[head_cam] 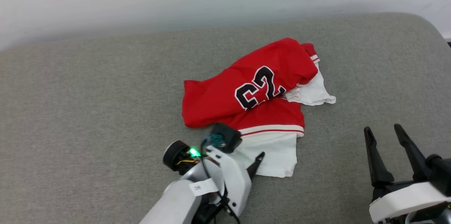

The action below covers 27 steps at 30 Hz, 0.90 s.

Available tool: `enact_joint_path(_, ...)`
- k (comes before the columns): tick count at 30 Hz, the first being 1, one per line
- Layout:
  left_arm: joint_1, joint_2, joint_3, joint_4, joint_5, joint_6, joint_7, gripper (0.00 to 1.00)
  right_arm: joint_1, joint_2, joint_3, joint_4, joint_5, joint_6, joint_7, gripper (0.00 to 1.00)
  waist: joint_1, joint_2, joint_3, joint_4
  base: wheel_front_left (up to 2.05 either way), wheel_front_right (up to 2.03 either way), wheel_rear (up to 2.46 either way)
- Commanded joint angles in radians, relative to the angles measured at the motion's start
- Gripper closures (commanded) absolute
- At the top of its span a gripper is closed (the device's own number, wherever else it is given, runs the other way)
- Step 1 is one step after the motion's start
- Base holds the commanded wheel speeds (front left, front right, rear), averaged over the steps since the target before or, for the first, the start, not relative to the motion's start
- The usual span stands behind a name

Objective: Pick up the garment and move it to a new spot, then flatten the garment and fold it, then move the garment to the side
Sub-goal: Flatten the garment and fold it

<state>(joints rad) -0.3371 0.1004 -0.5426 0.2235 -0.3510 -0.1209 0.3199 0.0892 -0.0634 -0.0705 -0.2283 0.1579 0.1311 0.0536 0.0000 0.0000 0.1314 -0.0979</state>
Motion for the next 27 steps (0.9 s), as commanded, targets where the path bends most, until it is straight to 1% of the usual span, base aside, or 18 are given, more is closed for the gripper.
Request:
enact_joint_path(1, -0.029, 0.0, -0.023, 0.006, -0.008, -0.004, 0.03, 0.0, -0.019, 0.004, -0.003, 0.0, 0.004, -0.001, -0.006, 0.0, 0.0, 0.0, 0.03, -0.027, 0.0, 0.0, 0.0)
enact_joint_path(5, -0.095, 0.015, -0.116, 0.027, -0.03, -0.009, 0.123, 0.0, -0.04, 0.006, -0.004, 0.012, 0.014, -0.001, -0.016, 0.0, 0.0, 0.0, 0.059, -0.053, 0.0, 0.0, 0.0)
enact_joint_path(8, -0.146, 0.035, -0.204, 0.045, -0.059, -0.01, 0.186, 0.0, -0.056, 0.008, 0.002, 0.023, 0.02, -0.001, -0.024, 0.0, 0.0, 0.0, 0.082, -0.07, 0.0, 0.0, 0.0)
enact_joint_path(9, -0.205, 0.061, -0.278, 0.066, -0.088, -0.009, 0.222, 0.0, -0.066, 0.01, 0.011, 0.038, 0.034, -0.001, -0.033, 0.0, 0.0, 0.0, 0.103, -0.086, 0.0, 0.0, 0.0)
enact_joint_path(14, -0.284, 0.09, -0.378, 0.142, -0.121, -0.009, 0.27, 0.0, -0.09, 0.012, 0.028, 0.065, 0.054, -0.001, -0.047, 0.0, 0.0, 0.0, 0.131, -0.113, 0.0, 0.0, 0.0)
enact_joint_path(20, -0.315, 0.128, -0.538, 0.243, -0.193, -0.011, 0.387, 0.0, -0.101, 0.013, 0.032, 0.093, 0.074, -0.001, -0.067, 0.0, 0.0, 0.0, 0.146, -0.135, 0.0, 0.0, 0.0)
enact_joint_path(21, -0.32, 0.135, -0.554, 0.25, -0.203, -0.011, 0.385, 0.51, -0.104, 0.013, 0.031, 0.096, 0.076, -0.001, -0.069, 0.0, 0.0, 0.0, 0.147, -0.137, 0.0, 0.0, 0.0)
enact_joint_path(22, -0.326, 0.138, -0.565, 0.255, -0.213, -0.011, 0.373, 0.87, -0.106, 0.013, 0.03, 0.099, 0.076, -0.001, -0.071, 0.0, 0.0, 0.0, 0.148, -0.138, 0.0, 0.0, 0.0)
enact_joint_path(23, -0.336, 0.142, -0.574, 0.26, -0.214, -0.011, 0.361, 1.0, -0.106, 0.014, 0.029, 0.102, 0.079, -0.001, -0.074, 0.0, 0.0, 0.0, 0.147, -0.138, 0.0, 0.0, 0.0)
enact_joint_path(27, -0.354, 0.151, -0.555, 0.27, -0.212, -0.011, 0.272, 1.0, -0.099, 0.014, 0.013, 0.116, 0.083, -0.001, -0.079, 0.0, 0.0, 0.0, 0.13, -0.122, 0.0, 0.0, 0.0)
